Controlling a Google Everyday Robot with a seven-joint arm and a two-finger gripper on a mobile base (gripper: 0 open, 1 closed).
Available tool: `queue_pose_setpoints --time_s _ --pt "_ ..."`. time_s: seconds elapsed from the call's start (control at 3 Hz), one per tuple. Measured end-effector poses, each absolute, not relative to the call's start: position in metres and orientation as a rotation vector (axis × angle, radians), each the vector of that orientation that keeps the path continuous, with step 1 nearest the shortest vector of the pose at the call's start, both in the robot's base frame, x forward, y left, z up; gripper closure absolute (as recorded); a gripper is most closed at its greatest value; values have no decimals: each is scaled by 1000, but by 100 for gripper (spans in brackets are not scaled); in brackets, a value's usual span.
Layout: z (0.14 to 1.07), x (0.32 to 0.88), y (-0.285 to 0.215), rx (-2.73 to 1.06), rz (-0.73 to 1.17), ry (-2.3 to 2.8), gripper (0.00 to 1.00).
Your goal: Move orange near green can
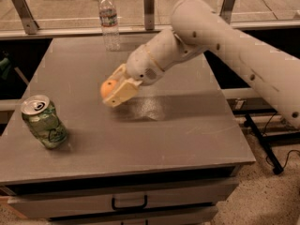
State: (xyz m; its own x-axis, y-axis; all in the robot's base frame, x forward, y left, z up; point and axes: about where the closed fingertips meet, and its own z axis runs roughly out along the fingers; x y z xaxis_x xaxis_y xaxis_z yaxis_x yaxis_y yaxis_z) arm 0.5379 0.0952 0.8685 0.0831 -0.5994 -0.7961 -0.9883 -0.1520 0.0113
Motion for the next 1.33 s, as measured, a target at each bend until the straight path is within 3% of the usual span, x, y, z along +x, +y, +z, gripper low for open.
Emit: queue_pose_setpoints --time_s 0.33,1.33 --pt "862 503 135 -1927 1005 1447 98" --pt "848 467 170 -1999 1148 1370 29"
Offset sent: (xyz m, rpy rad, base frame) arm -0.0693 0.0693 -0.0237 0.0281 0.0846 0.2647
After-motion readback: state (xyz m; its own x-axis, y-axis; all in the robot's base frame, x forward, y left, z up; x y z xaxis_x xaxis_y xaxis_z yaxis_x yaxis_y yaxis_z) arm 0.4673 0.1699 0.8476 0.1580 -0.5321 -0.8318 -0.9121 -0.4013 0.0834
